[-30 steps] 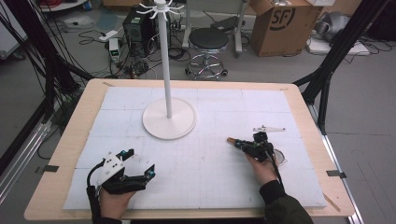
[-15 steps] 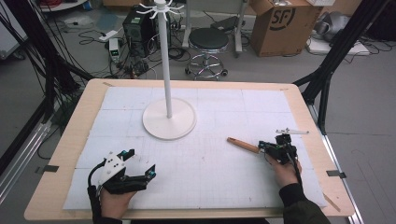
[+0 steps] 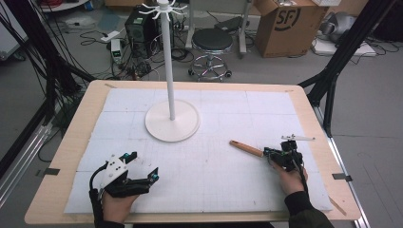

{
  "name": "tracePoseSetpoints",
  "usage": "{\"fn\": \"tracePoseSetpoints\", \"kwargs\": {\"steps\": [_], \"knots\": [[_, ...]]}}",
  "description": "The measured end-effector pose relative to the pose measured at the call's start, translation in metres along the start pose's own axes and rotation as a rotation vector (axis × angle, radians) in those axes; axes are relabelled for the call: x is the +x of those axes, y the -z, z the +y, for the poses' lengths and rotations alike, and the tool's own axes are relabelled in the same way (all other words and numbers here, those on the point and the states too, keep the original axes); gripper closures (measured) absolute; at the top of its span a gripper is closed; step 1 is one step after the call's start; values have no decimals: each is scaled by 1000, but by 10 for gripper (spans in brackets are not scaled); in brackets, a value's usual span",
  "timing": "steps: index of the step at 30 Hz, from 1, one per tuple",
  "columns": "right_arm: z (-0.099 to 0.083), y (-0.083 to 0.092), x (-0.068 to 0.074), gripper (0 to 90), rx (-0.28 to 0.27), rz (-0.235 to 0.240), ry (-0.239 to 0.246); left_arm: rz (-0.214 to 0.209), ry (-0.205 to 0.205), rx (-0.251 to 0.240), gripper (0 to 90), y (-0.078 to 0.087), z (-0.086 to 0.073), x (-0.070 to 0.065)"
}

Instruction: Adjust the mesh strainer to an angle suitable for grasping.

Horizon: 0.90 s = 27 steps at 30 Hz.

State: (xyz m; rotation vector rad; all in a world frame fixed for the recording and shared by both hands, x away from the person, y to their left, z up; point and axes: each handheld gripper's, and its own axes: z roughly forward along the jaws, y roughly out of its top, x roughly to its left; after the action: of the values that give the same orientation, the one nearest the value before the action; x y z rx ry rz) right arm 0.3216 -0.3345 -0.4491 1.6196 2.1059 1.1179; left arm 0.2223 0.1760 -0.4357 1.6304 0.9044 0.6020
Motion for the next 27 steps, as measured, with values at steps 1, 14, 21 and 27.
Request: {"fn": "tracePoseSetpoints", "kwargs": {"steps": [1, 14, 21, 27], "knots": [[0, 0, 3, 897, 4, 1, 3, 0, 0, 0, 72, 0, 0, 0], [5, -18, 41, 897, 49, 69, 61, -2, 1, -6, 72, 1, 0, 0], [7, -27, 59, 897, 67, 109, 101, -4, 1, -10, 72, 1, 1, 0], [6, -29, 67, 897, 69, 127, 110, -8, -1, -21, 72, 1, 2, 1]]}}
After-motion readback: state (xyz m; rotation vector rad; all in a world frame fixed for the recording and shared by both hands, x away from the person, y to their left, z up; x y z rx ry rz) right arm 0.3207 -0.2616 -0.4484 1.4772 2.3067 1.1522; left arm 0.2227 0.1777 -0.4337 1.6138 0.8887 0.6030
